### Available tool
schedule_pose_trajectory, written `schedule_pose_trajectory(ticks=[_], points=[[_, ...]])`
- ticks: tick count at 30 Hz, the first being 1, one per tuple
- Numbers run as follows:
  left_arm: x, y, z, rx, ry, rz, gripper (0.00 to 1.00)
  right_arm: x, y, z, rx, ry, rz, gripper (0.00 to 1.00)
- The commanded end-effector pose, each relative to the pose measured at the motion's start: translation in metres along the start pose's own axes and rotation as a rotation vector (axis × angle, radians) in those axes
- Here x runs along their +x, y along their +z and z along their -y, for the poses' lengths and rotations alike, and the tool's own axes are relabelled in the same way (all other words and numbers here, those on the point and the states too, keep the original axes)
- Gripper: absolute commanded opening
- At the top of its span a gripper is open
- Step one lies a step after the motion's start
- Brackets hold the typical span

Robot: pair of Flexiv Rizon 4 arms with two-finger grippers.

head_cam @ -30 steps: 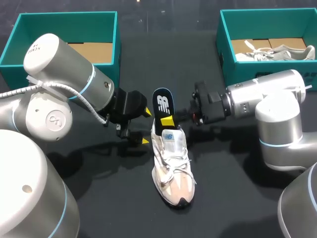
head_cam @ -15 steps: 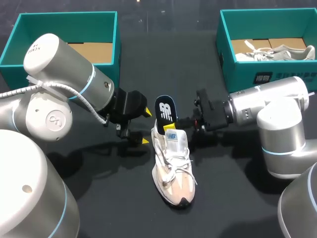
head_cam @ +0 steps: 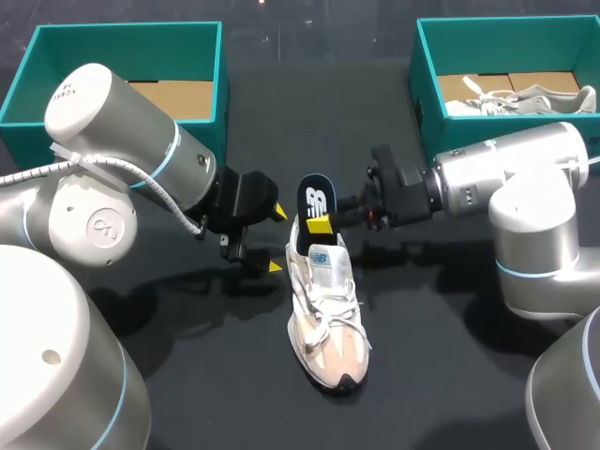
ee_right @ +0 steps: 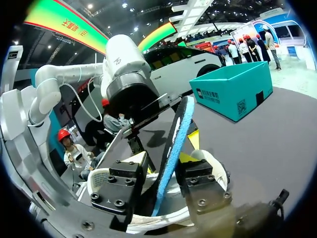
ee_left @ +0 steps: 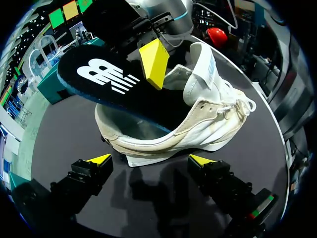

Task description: Take the shoe out of the shoebox, open the shoe tongue, remove and reinsert the insole, then place the shoe into the shoebox

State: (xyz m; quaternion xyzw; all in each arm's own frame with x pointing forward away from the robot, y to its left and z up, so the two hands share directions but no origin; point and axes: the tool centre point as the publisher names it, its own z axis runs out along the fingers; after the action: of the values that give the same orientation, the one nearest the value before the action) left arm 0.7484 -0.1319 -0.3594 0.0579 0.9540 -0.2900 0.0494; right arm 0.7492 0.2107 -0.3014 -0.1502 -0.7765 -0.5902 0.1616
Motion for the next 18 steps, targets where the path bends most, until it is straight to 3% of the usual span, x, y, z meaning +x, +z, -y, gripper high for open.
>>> schedule_pose_trajectory(ticks=[1, 9, 18], points=[[0.000, 0.001, 0.000, -0.001, 0.001, 0.001, 1.00, -0.011, 0.006, -0.004, 0.014, 0.007, -0.017, 0.00], [0.000, 0.001, 0.000, -0.001, 0.001, 0.001, 1.00, -0.010, 0.010, 0.013, 0.022, 0.056, -0.030, 0.00], [0.000, 0.001, 0.000, -0.001, 0.001, 0.001, 1.00, 0.008, 0.008, 0.038, 0.000, 0.121, -0.010, 0.00]])
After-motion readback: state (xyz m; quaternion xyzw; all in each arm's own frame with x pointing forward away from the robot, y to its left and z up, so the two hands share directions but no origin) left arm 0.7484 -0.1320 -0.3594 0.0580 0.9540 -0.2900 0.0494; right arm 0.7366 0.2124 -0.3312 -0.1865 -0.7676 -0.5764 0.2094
